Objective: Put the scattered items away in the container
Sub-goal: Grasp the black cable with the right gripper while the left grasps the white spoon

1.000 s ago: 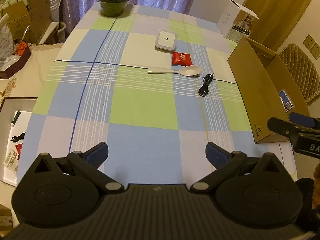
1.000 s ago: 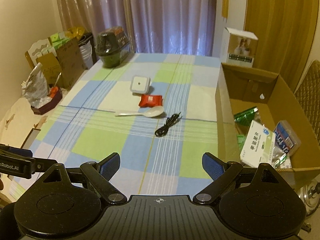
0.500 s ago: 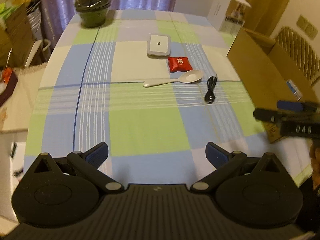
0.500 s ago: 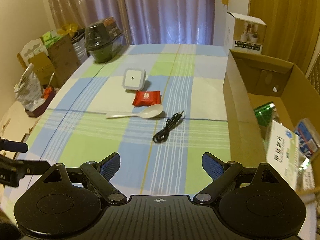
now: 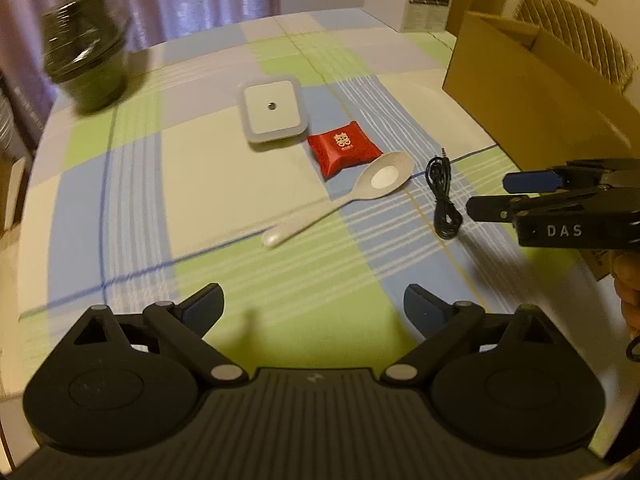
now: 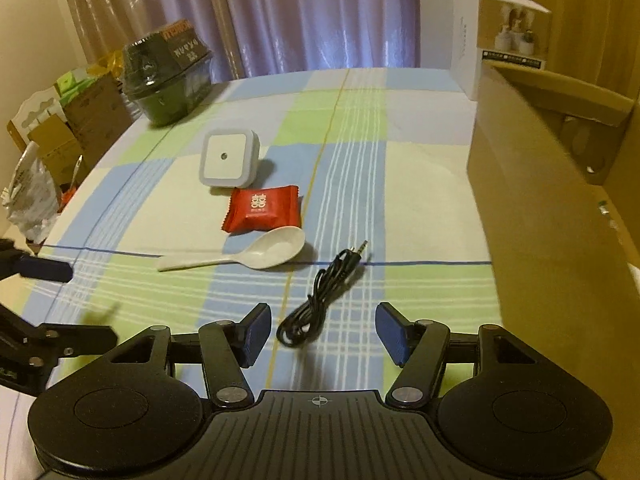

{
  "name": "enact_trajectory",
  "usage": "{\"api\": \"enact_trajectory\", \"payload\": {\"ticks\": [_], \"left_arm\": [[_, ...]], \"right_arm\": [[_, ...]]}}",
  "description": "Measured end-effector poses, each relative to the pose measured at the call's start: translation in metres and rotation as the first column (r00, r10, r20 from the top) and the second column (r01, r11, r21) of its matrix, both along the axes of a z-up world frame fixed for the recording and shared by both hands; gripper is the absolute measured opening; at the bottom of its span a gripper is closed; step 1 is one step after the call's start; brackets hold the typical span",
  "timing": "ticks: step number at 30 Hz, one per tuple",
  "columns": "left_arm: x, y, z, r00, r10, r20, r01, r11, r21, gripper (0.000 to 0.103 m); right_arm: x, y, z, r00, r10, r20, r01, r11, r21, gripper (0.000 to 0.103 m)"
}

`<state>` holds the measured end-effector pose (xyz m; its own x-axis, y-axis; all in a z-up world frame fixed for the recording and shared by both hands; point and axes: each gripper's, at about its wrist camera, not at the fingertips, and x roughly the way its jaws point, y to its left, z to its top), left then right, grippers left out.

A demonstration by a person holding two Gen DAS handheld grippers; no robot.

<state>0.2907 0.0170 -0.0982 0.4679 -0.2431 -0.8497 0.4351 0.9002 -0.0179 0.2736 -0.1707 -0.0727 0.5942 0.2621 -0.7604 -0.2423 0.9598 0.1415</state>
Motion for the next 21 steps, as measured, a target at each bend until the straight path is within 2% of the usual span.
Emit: {"api": "enact_trajectory", "payload": {"ticks": [2,4,11,15,21], "left_arm": [[0.009,-0.005,-0.006,0.999,-0.032,-0.002,0.032,0.999,0.001,0.081],[0.017,-0.009,-0.010,0.998,-0.066,0.005,0.066,0.998,0.002,0.072],[0.041,-0.023,-0.023,0.987,-0.153,0.041,0.154,0.988,-0.015,0.061],[0.056,-0.028,-0.030,0.987,-0.160,0.023,0.161,0.987,-0.028,0.042],[0.067,-0.032,-0.041,0.984,-0.176,0.004,0.176,0.984,-0.013,0.041]], "right_arm": [[0.006,0.002,-0.007,1.000,0.000,-0.005,0.000,1.000,-0.003,0.065],[0.012,0.005,-0.014,1.000,-0.001,-0.012,0.001,1.000,-0.006,0.055],[0.026,0.011,-0.029,1.000,0.000,-0.020,0.000,1.000,-0.025,0.052],[0.029,0.013,-0.030,1.000,0.012,0.000,-0.012,0.999,-0.040,0.038],[0.033,0.009,-0.031,1.000,-0.003,0.001,0.003,0.999,-0.039,0.018]]}}
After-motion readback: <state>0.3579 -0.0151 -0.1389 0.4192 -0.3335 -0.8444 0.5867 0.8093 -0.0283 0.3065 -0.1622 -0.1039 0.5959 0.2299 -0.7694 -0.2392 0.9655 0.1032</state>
